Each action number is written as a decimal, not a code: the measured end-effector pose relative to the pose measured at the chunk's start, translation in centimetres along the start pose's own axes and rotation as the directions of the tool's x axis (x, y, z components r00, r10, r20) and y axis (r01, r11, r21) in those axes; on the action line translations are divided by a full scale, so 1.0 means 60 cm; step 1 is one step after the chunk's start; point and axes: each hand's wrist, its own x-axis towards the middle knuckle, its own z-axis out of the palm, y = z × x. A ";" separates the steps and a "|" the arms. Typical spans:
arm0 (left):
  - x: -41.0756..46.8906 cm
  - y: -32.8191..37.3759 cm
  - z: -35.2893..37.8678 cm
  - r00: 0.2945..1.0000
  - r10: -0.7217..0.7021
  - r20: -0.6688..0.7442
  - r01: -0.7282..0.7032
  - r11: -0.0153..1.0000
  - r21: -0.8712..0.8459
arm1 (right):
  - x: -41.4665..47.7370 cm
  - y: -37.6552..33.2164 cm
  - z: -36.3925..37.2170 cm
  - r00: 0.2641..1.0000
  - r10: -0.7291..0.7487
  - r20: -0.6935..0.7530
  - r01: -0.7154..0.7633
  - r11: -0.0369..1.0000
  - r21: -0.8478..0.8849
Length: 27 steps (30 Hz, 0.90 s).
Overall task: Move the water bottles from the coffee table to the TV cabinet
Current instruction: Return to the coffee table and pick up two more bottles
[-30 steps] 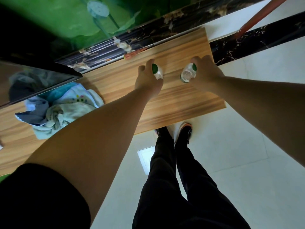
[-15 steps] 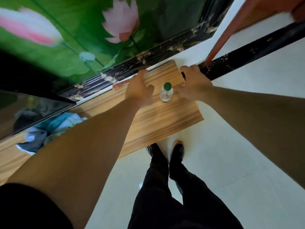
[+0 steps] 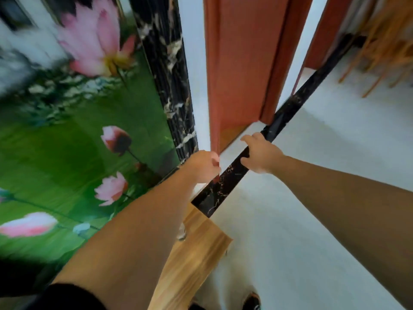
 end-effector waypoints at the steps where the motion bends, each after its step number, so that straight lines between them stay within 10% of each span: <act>1: 0.003 0.024 -0.009 0.999 0.032 0.004 -0.032 0.999 0.008 | -0.009 0.012 -0.021 1.000 0.020 -0.012 -0.020 1.000 -0.004; 17: 0.002 0.305 0.018 0.838 0.509 0.197 -0.539 0.828 0.153 | -0.287 0.153 -0.128 0.849 0.494 -0.188 -0.488 0.869 0.083; 27: -0.187 0.574 0.221 0.514 0.755 0.407 -0.827 0.562 0.001 | -0.678 0.239 -0.076 0.464 0.849 -0.253 -0.806 0.523 0.278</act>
